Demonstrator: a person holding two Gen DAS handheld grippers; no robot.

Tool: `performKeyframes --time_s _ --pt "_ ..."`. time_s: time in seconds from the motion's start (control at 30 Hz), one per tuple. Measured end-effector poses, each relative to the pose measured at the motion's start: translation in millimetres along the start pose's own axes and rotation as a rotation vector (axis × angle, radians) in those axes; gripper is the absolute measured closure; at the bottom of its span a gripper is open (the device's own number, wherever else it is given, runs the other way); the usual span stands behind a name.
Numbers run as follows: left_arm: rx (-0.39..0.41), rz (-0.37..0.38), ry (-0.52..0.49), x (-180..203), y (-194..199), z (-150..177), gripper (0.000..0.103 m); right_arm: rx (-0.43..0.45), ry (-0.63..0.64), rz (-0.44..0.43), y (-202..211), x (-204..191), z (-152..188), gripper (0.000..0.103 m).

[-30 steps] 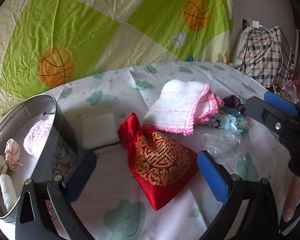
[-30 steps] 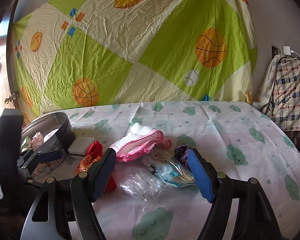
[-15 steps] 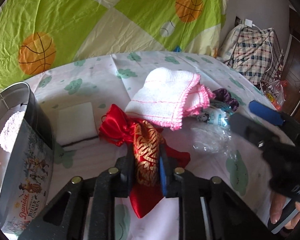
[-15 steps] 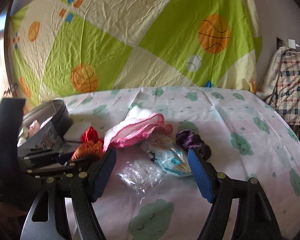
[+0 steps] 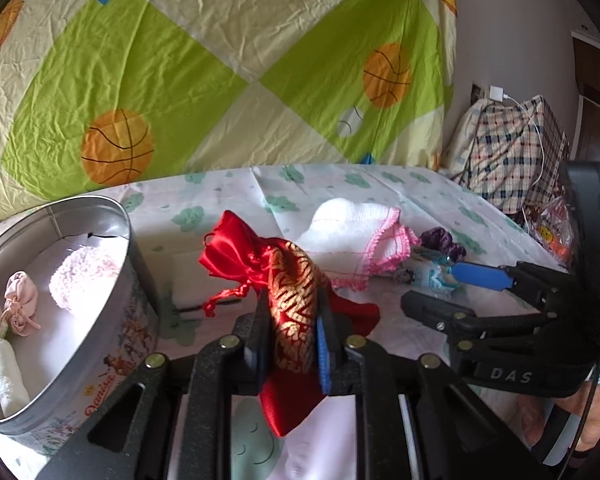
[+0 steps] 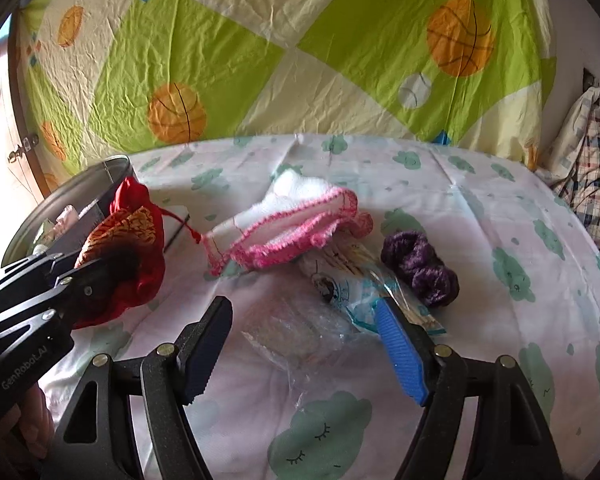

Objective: Organize soft objects
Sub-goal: 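Grasp clear plastic bag with right tool while left tool holds red pouch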

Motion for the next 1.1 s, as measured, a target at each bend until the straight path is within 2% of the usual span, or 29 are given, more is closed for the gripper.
performKeyframes --time_s 0.07,0.47,0.67,0.9,0.97,1.1 --pt "0.012 -0.005 0.005 -4 3 -1 0.086 0.008 0.009 -0.011 2 -3 -1 0.027" --pt "0.032 -0.002 0.032 -11 9 0 0.086 -0.203 0.061 -0.018 -38 -13 21 0.027" --pt "0.048 0.002 0.027 -9 13 -1 0.086 -0.183 0.033 -0.003 -35 -8 20 0.035" --pt "0.044 0.005 0.022 -8 13 -1 0.086 -0.187 0.034 -0.025 -35 -11 19 0.042" --pt "0.034 0.007 0.026 -8 11 0 0.086 -0.182 0.037 -0.031 -35 -12 18 0.051" --pt "0.036 0.011 0.032 -10 11 -1 0.086 -0.169 0.051 -0.048 -32 -17 17 0.058"
Point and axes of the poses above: each gripper's, at about its wrist camera, not at the fingertips, and y roughly against the way its jaws point, x to its right, z to its underside, the point moved 9 cm from there along -y, roughly the way its jaws point, and after that the axes turned 6 degrees about z, right-handed, at the moved point
